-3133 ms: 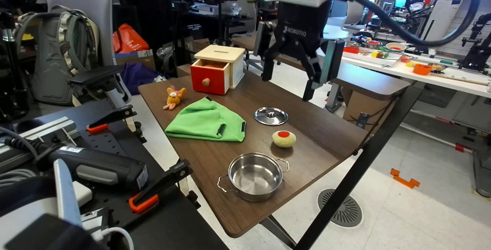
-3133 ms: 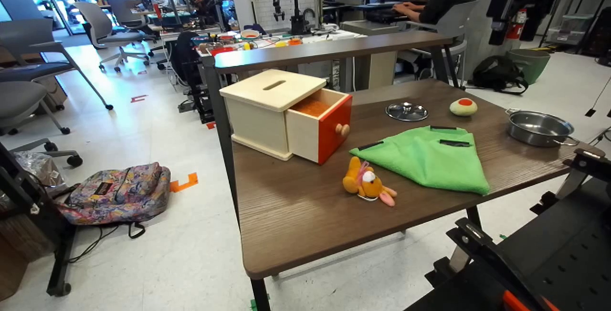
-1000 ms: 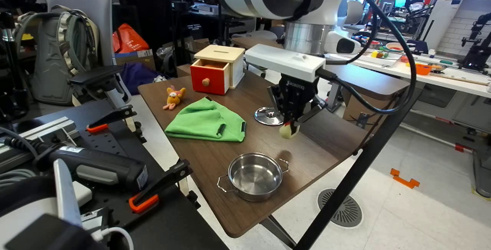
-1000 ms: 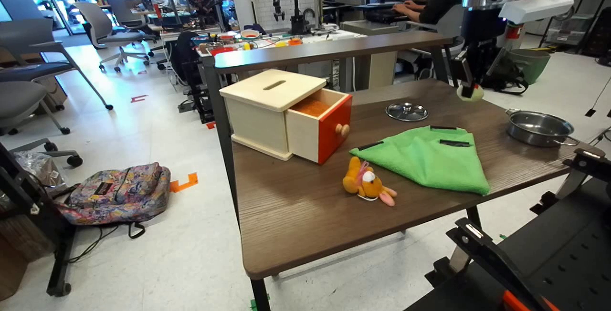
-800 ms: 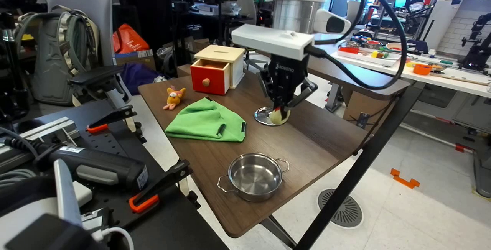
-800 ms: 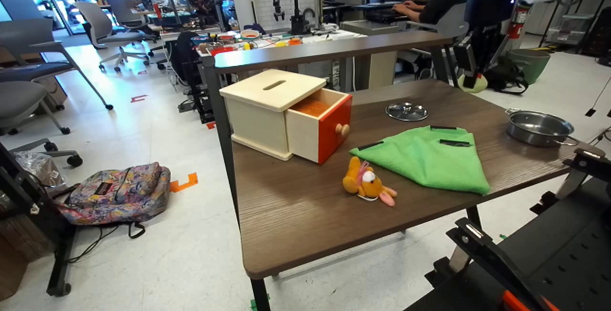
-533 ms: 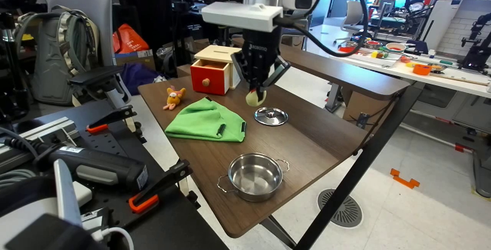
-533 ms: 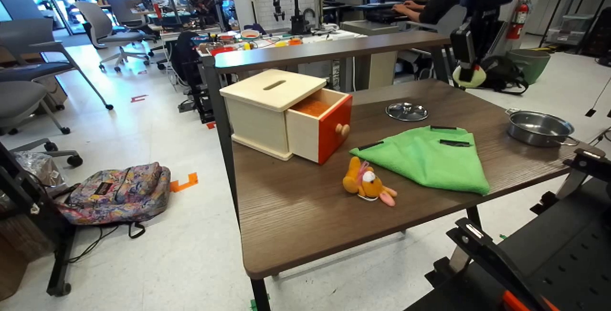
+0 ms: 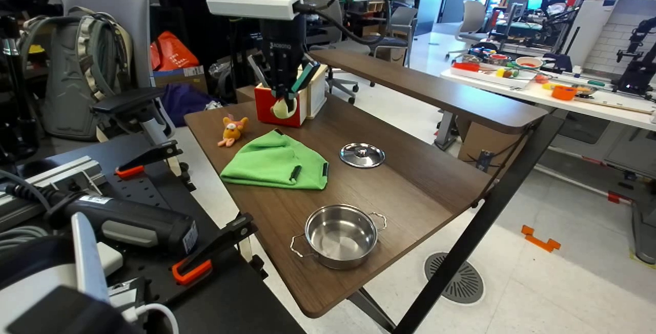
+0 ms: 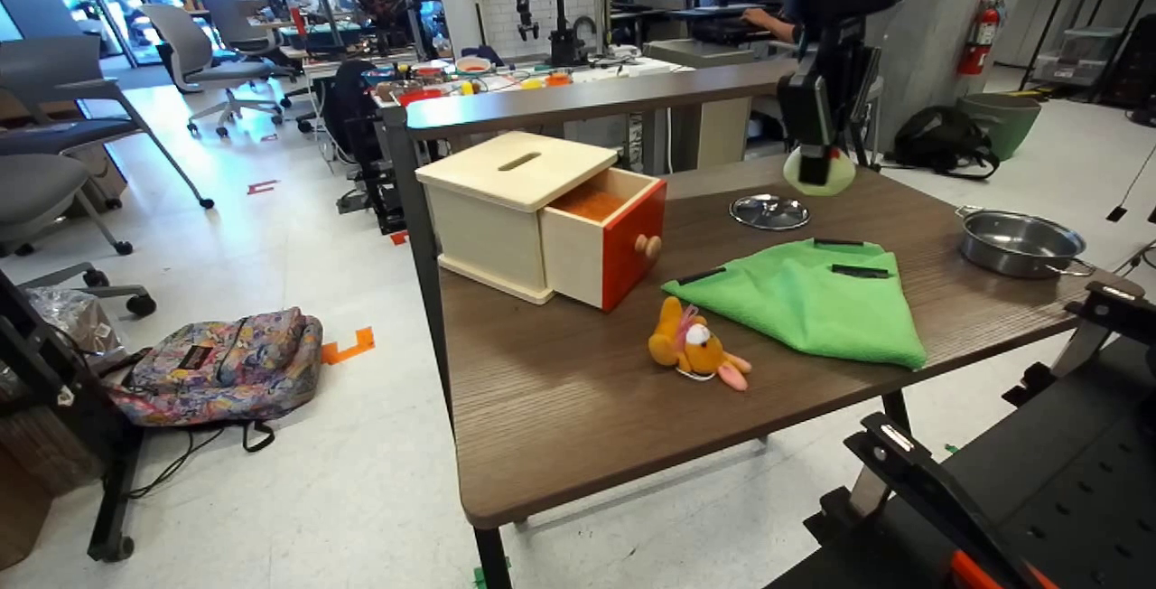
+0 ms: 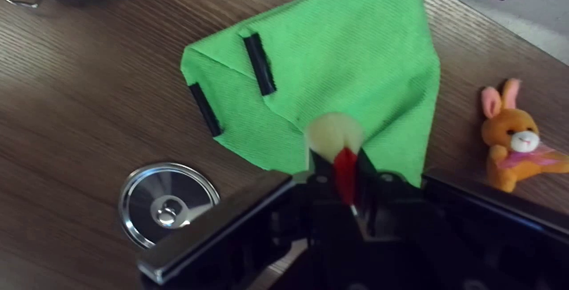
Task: Move the fluffy ball to the left
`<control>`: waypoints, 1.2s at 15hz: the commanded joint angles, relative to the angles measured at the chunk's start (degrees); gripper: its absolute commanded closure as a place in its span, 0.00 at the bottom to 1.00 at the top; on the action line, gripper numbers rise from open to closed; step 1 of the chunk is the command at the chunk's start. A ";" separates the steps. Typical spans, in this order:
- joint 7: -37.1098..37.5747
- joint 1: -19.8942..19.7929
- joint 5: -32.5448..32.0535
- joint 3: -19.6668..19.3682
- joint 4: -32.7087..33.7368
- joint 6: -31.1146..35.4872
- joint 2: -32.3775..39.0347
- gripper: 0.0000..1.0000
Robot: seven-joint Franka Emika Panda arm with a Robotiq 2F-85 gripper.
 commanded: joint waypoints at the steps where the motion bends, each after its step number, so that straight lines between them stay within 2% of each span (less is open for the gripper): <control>1: 1.16 1.21 -0.67 1.38 2.75 -0.49 0.72 0.96; 8: 0.06 0.20 1.99 2.20 13.36 -0.82 6.23 0.96; 18: 0.45 -0.82 1.19 1.66 25.42 1.01 19.66 0.96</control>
